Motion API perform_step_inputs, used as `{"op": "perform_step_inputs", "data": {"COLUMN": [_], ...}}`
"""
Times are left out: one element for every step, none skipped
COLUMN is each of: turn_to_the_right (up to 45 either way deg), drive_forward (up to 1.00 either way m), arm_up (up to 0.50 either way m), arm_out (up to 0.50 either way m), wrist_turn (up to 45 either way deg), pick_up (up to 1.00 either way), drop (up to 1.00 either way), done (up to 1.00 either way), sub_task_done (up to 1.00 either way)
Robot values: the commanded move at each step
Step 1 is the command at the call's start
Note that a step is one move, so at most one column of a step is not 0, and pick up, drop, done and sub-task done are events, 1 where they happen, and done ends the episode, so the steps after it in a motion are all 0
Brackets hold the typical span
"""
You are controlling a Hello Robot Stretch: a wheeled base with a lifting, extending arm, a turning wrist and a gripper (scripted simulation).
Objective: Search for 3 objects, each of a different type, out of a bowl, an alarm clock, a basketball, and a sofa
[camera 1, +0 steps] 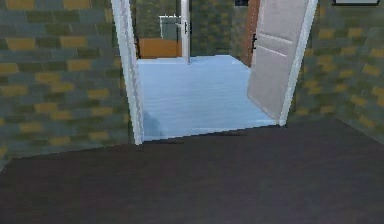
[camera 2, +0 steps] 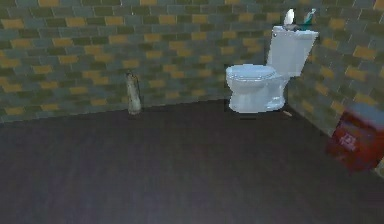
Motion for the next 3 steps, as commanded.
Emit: {"op": "perform_step_inputs", "data": {"turn_to_the_right": [-3.0, 0.0, 0.0], "drive_forward": [0.00, 1.00, 0.85], "arm_up": [0.00, 0.00, 0.00], "arm_out": [0.00, 0.00, 0.00], "wrist_turn": [0.0, 0.0, 0.0], "pick_up": [0.00, 0.00, 0.00], "drop": [0.00, 0.00, 0.00], "done": [0.00, 0.00, 0.00], "sub_task_done": [0.00, 0.00, 0.00]}}
